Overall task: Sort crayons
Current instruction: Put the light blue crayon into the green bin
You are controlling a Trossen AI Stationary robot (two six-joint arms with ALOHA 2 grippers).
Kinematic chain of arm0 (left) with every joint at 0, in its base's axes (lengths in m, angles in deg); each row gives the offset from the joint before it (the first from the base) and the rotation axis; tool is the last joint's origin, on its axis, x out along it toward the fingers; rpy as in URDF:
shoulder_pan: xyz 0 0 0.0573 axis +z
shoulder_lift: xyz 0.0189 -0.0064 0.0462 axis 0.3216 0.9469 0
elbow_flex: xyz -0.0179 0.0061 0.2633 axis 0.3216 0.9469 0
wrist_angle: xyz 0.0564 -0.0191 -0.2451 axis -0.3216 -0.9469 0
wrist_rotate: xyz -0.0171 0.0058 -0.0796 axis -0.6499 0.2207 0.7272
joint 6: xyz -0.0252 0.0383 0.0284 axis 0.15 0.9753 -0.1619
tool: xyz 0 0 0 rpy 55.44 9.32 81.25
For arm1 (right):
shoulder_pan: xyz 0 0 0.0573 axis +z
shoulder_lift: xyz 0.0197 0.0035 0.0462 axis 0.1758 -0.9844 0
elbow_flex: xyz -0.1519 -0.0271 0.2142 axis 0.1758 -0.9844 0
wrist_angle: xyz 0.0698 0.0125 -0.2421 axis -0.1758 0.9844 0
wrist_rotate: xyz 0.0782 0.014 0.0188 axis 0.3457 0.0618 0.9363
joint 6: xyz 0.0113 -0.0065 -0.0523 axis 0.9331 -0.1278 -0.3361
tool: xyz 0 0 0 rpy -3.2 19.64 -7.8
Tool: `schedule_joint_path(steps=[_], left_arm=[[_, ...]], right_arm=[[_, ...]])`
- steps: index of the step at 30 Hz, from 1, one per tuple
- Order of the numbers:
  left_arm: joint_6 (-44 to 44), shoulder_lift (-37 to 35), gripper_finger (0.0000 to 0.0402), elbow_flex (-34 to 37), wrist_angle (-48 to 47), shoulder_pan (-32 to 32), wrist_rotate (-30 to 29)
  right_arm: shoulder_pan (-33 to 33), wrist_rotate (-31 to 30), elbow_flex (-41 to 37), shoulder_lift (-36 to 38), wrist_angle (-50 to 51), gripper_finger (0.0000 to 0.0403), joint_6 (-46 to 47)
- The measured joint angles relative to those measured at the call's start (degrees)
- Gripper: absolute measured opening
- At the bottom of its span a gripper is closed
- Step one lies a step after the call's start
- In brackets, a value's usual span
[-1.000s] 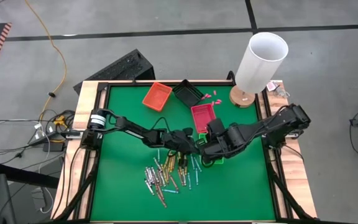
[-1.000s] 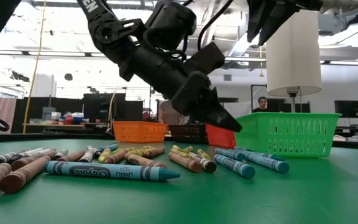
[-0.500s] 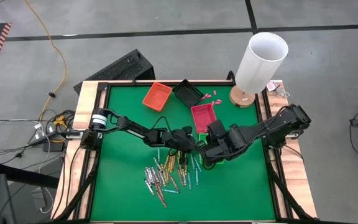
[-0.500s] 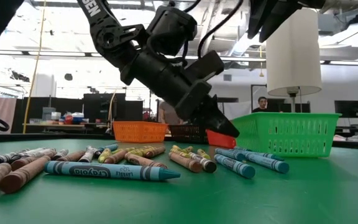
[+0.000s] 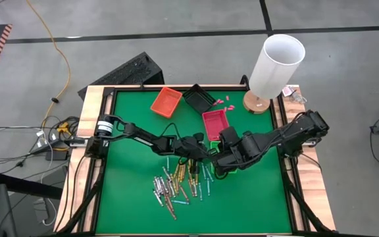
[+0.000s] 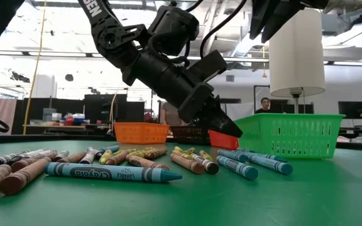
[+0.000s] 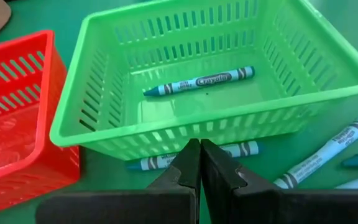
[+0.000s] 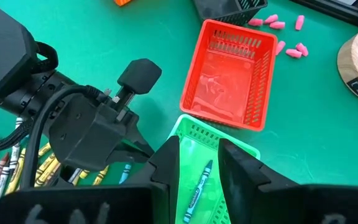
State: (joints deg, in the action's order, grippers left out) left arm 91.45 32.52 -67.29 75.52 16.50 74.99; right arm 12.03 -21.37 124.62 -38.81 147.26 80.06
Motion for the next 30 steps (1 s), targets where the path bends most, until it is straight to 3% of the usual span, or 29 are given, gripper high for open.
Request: schedule_joint_path(steps=[30], left_arm=[[2.60, 2.58, 0.0000, -2.86, -0.65, 0.11, -0.55]], right_arm=[[0.00, -0.70, 0.00, 0.00, -1.59, 0.0107, -0.46]])
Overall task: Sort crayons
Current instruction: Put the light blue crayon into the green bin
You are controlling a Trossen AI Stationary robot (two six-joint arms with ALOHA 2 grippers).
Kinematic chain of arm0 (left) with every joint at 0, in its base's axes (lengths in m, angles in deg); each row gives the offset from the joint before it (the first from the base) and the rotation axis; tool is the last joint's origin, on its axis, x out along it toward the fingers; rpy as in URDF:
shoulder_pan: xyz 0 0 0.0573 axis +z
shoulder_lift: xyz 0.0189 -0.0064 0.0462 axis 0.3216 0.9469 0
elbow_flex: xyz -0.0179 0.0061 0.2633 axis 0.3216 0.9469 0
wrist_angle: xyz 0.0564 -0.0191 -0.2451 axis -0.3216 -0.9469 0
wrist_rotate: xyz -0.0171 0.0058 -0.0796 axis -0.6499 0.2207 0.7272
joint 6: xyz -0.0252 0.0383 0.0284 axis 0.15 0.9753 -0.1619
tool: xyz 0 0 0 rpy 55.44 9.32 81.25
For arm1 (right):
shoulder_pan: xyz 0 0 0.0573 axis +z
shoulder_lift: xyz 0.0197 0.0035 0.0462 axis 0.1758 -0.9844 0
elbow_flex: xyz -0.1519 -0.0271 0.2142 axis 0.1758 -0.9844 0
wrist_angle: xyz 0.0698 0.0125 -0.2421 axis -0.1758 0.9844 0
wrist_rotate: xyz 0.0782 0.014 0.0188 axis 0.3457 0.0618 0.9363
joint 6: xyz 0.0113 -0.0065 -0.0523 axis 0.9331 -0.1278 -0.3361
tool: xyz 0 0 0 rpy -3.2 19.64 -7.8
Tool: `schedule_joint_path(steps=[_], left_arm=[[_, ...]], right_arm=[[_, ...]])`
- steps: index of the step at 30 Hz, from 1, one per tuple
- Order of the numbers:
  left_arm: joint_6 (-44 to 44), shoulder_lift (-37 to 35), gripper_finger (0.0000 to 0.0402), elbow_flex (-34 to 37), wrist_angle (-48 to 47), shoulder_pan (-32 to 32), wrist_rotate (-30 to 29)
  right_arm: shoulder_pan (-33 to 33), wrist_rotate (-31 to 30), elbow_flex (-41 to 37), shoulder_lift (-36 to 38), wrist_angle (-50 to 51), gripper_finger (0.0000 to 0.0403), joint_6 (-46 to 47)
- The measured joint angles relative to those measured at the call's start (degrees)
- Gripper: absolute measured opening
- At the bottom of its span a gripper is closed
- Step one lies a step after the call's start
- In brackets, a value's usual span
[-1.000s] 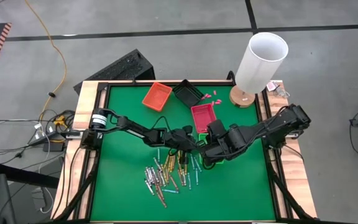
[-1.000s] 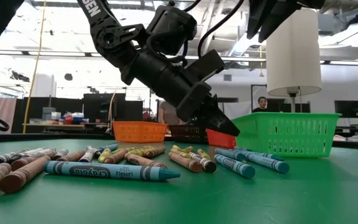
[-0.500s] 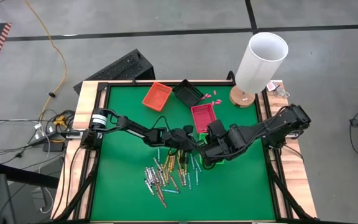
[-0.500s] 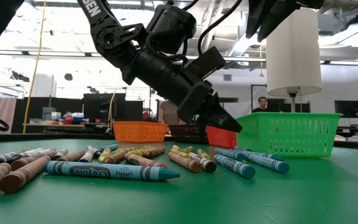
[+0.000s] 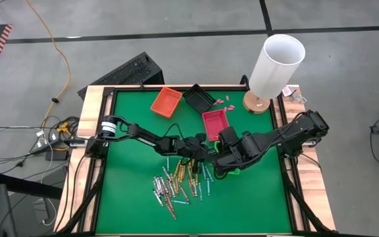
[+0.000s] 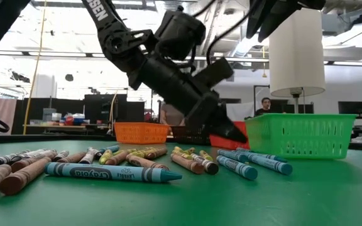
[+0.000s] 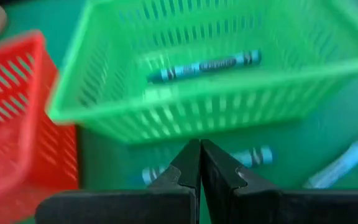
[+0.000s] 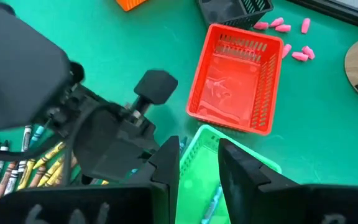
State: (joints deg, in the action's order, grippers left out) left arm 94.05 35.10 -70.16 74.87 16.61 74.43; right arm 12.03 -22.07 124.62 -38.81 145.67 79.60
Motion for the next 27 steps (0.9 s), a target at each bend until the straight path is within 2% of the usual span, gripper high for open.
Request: schedule_joint_path(steps=[9, 15, 27], left_arm=[[1.90, 0.02, 0.0000, -1.53, -3.53, -0.13, -1.57], [3.46, 0.02, 0.0000, -4.68, -9.46, -0.17, -2.09], [4.13, 0.02, 0.0000, -4.74, -9.92, -0.17, -2.97]], right_arm=[[0.04, -0.08, 0.00, 0.00, -0.24, 0.0107, -0.66], [0.04, -0.09, 0.00, 0.00, -0.23, 0.0107, -0.79], [0.04, -0.11, 0.00, 0.00, -0.44, 0.0107, -0.76]])
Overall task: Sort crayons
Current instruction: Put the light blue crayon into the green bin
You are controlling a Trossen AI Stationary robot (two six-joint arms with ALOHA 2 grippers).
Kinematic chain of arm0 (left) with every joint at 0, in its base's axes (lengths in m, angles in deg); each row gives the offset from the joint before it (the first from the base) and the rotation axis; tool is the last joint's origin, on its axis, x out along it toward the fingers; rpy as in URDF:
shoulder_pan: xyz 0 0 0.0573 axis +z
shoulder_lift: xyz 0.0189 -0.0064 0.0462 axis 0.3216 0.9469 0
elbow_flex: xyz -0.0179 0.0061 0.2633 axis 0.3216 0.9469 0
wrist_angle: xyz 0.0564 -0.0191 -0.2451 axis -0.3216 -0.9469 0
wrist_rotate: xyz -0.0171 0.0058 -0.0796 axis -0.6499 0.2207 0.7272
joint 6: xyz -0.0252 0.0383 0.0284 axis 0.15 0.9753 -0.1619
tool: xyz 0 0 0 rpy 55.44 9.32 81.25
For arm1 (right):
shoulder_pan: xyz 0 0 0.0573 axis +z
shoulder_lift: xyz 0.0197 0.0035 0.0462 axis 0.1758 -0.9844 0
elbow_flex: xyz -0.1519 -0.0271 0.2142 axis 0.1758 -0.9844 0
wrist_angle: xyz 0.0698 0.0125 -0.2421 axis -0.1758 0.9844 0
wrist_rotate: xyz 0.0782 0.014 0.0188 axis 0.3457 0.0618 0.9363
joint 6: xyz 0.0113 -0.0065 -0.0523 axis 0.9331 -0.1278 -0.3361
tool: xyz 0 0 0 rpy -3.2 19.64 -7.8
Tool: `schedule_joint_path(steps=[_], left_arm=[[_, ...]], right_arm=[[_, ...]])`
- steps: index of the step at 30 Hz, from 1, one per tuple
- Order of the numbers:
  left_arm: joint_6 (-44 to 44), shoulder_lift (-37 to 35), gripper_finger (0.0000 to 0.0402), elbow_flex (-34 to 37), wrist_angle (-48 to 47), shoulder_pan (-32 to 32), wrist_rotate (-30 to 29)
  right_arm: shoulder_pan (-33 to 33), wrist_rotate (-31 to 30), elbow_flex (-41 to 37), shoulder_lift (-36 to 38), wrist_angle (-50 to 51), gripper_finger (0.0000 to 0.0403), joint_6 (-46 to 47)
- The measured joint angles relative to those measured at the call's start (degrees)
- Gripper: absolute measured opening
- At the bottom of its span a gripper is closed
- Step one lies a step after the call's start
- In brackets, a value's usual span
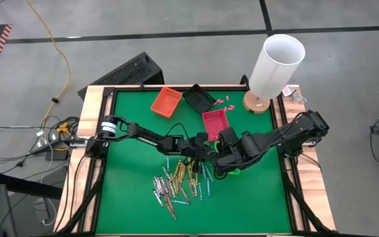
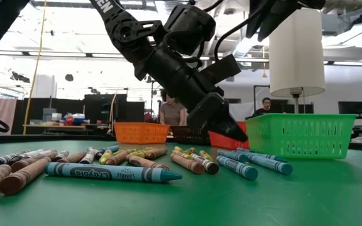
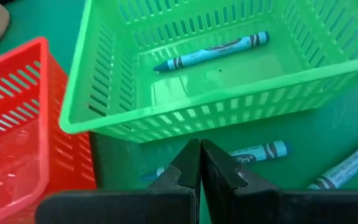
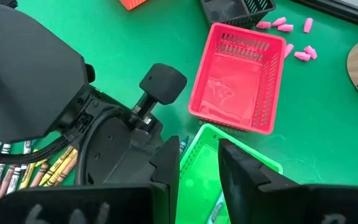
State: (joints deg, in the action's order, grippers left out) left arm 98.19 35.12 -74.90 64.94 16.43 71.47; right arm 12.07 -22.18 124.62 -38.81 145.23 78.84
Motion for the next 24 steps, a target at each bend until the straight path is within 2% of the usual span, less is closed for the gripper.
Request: schedule_joint_path(steps=[24], left_arm=[[3.79, 0.00, 0.0000, 0.00, 0.57, 0.31, -0.10]], right_arm=[[0.00, -0.04, 0.00, 0.00, -0.87, 0.0107, 0.12]])
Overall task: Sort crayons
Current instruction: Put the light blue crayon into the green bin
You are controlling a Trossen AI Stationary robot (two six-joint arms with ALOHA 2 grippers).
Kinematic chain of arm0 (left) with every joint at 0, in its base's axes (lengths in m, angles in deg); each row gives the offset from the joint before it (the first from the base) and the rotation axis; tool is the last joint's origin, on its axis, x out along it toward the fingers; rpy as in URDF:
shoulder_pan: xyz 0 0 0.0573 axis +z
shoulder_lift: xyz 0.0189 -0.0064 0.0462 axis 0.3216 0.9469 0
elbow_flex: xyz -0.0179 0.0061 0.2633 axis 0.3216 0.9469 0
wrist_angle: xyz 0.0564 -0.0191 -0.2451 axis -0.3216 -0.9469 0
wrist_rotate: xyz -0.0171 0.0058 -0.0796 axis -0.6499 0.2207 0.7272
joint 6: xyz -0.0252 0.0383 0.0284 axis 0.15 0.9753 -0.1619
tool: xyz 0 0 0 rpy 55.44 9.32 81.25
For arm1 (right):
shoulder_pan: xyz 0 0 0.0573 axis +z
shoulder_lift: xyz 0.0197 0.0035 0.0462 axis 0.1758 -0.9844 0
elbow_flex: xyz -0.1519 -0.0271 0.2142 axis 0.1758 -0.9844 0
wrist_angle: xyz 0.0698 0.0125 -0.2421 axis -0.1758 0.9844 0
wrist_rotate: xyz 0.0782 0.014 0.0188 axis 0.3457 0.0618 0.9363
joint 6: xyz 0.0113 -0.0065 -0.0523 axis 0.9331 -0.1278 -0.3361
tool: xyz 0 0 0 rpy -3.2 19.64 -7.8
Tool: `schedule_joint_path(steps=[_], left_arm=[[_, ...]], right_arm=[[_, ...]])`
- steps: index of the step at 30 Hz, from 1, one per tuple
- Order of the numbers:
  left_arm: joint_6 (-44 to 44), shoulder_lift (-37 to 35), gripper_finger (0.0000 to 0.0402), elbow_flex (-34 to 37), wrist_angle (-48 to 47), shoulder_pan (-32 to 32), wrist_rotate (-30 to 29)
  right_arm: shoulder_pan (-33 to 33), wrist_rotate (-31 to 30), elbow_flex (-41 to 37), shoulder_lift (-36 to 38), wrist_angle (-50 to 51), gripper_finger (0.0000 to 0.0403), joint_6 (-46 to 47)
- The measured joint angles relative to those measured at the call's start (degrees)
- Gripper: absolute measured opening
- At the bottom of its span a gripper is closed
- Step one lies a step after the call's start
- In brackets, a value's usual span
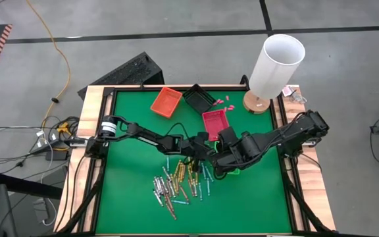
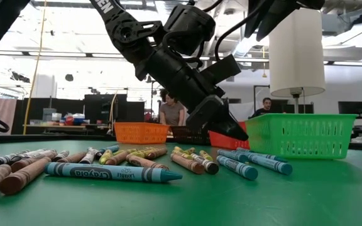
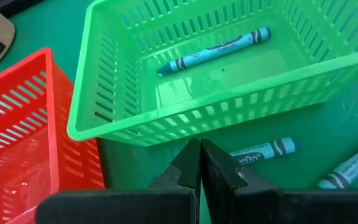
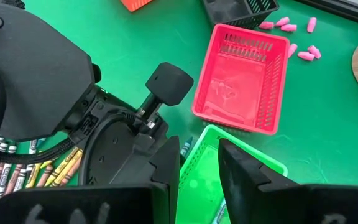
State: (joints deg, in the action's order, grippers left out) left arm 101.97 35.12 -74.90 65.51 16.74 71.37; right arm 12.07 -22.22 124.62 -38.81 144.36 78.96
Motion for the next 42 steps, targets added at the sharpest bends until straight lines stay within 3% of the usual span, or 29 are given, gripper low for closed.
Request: schedule_joint_path(steps=[15, 20, 26, 42], left_arm=[[0.73, 0.00, 0.0000, 0.00, 0.62, -0.02, -0.03], [-2.17, 0.00, 0.0000, 0.00, 1.30, -0.02, -1.76], [-3.26, 0.00, 0.0000, -3.00, 1.05, -0.24, 1.23], [-1.19, 6.37, 0.0000, -9.84, -10.18, -0.22, 0.92]], right_arm=[[0.02, -2.04, 0.00, 0.13, 0.12, 0.0107, 0.03], [-0.22, -3.42, -0.04, 3.11, 1.30, 0.0107, -0.13], [0.66, -5.19, -0.04, 6.43, 2.00, 0.0107, -0.13], [2.64, -6.56, -0.02, 7.41, 1.25, 0.0107, 0.03]])
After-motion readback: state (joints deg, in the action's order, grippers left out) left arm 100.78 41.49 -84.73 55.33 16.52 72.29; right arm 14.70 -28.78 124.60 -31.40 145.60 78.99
